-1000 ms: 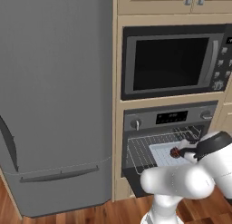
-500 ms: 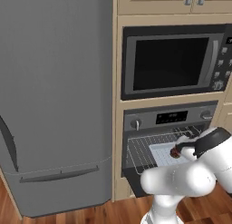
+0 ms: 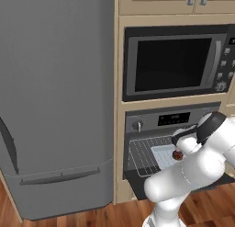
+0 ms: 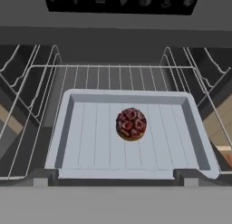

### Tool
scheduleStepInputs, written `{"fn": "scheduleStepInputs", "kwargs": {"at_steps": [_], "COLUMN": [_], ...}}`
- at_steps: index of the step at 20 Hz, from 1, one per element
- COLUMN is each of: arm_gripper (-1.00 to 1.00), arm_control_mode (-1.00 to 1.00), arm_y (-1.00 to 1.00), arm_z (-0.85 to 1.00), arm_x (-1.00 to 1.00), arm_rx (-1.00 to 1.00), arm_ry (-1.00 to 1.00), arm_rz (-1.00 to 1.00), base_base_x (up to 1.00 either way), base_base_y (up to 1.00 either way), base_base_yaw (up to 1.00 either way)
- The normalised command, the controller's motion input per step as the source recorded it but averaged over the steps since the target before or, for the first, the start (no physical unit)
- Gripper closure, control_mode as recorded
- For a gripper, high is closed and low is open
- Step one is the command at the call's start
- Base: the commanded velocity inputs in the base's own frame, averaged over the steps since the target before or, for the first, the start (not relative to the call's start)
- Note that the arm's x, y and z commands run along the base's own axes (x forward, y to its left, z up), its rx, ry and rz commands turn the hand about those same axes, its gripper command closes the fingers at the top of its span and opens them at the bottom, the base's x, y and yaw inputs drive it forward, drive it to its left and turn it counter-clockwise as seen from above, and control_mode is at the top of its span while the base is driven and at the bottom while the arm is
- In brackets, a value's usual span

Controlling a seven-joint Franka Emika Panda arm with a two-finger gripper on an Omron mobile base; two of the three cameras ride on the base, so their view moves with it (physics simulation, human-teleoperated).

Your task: Take the baked cake out of the oven and place it on the plate for cooling. Then close the oven door.

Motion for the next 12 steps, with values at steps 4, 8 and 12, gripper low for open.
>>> {"fn": "scheduleStepInputs", "kwargs": {"at_steps": [4, 8, 12], "arm_gripper": [-1.00, -1.00, -1.00], "arm_control_mode": [-1.00, -1.00, -1.00], "arm_y": [-0.16, -0.39, -0.23], "arm_z": [-0.20, -0.34, -0.37], "arm_x": [0.33, 0.09, 0.00], "arm_rx": [0.06, 0.04, 0.00], "arm_ry": [-0.01, -0.04, -0.02], "arm_rz": [0.00, 0.00, 0.00], "base_base_x": [0.00, 0.00, 0.00], "base_base_y": [0.00, 0.00, 0.00], "base_base_yaw": [0.00, 0.00, 0.00]}}
